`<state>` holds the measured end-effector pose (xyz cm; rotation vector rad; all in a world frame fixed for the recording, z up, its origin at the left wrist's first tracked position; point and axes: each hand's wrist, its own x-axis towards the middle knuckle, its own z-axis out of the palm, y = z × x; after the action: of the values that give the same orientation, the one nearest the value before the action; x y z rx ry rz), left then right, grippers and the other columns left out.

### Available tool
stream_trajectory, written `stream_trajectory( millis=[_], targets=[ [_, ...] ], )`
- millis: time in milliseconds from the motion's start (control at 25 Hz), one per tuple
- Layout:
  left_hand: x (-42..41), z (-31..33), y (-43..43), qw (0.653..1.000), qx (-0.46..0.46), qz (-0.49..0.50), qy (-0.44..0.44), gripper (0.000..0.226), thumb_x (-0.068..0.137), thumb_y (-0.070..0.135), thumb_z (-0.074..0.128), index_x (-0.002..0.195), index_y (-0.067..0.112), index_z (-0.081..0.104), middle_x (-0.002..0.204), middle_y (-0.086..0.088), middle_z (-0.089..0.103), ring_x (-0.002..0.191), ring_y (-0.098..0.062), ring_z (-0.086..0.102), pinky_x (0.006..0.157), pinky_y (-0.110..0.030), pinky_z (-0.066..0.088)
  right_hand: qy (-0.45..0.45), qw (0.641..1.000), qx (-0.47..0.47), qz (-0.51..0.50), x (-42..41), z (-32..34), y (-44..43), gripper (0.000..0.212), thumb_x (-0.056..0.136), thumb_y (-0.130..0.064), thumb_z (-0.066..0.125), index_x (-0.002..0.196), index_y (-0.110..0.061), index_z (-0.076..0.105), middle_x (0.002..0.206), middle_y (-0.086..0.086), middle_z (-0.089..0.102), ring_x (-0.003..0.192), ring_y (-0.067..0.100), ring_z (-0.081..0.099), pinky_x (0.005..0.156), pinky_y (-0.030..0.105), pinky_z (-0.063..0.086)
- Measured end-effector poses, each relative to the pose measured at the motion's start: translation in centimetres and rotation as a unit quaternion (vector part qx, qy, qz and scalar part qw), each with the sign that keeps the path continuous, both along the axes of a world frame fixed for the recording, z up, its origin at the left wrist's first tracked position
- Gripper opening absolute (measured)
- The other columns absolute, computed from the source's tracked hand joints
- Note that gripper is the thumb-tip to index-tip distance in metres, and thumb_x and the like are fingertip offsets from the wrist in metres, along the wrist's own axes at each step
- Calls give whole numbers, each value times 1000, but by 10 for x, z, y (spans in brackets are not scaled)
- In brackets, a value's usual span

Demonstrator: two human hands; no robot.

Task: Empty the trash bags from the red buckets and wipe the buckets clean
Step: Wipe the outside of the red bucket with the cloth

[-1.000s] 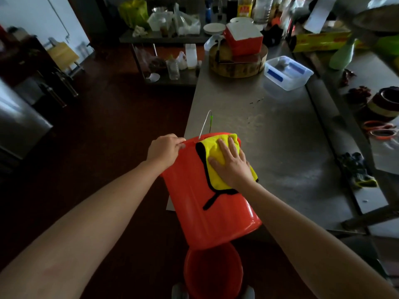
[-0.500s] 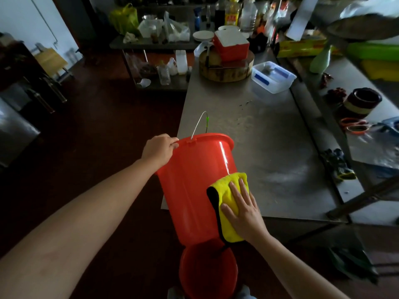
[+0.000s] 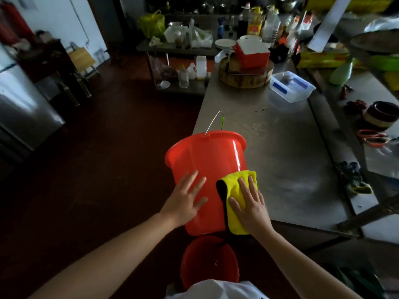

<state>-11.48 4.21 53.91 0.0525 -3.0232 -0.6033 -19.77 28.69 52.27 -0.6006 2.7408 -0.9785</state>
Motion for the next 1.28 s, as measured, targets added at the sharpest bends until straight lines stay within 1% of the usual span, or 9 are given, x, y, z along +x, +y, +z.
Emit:
stream_trajectory(
  millis=[120,240,440,600,880,1040,1160,1240,1280],
  targets=[
    [35,-18,24,998,-51,-13,-33,105,77,88,42,159,38,-2,165,-1,-21,151,-30,-20,123,-55,12,-22,1000,-9,5,-4,1,4,77,85,-85,33,153,-59,7,168,-20,-6,155,24,10,121,54,24],
    [49,-35,46,996,-48,28,-73,123,66,83,60,152,46,-20,157,-4,-41,145,-40,-32,118,-59,9,-33,999,-15,23,-8,4,11,79,84,-80,38,153,-58,8,167,-22,-7,154,20,8,121,53,24],
    [35,-41,57,986,68,126,-85,123,68,77,69,149,54,-21,152,-2,-48,148,-41,-22,113,-64,30,-41,996,-61,50,-23,-5,26,76,79,-90,40,146,-70,13,165,-28,-5,154,18,12,118,55,30],
    [23,-18,53,979,95,126,-132,123,65,68,76,144,64,-17,156,2,-42,151,-38,-17,114,-62,31,-50,993,-95,52,-35,-2,28,68,78,-86,46,138,-78,17,165,-28,1,153,16,16,117,57,33],
    [-14,55,32,971,128,147,-137,120,60,68,75,140,71,-14,166,-8,-15,148,-40,23,114,-52,36,33,997,-38,64,-69,71,3,66,77,-92,32,140,-73,23,164,-25,18,150,21,27,114,58,34],
    [-49,94,-1,964,179,149,-128,125,48,84,70,148,62,-1,163,-7,24,141,-25,42,110,-43,44,126,987,34,94,-94,130,-29,72,83,-87,31,149,-60,26,163,-25,22,146,17,33,111,54,36],
    [-75,126,-23,951,232,151,-136,121,57,74,77,155,47,11,146,-2,51,121,-21,61,92,-38,56,167,976,80,110,-120,164,-59,78,82,-88,27,152,-54,26,163,-23,23,145,20,35,112,52,36],
    [-95,137,-37,933,285,165,-142,113,58,69,81,153,47,23,135,1,59,105,-20,69,73,-37,61,196,967,107,121,-142,184,-83,82,80,-91,21,153,-53,25,163,-21,25,143,23,39,110,51,38],
    [-104,139,-44,925,304,171,-149,106,57,69,82,148,48,32,131,2,62,101,-19,70,72,-40,62,195,964,126,131,-154,192,-96,81,81,-90,21,153,-53,25,164,-19,25,142,24,40,110,50,38]
  ],
)
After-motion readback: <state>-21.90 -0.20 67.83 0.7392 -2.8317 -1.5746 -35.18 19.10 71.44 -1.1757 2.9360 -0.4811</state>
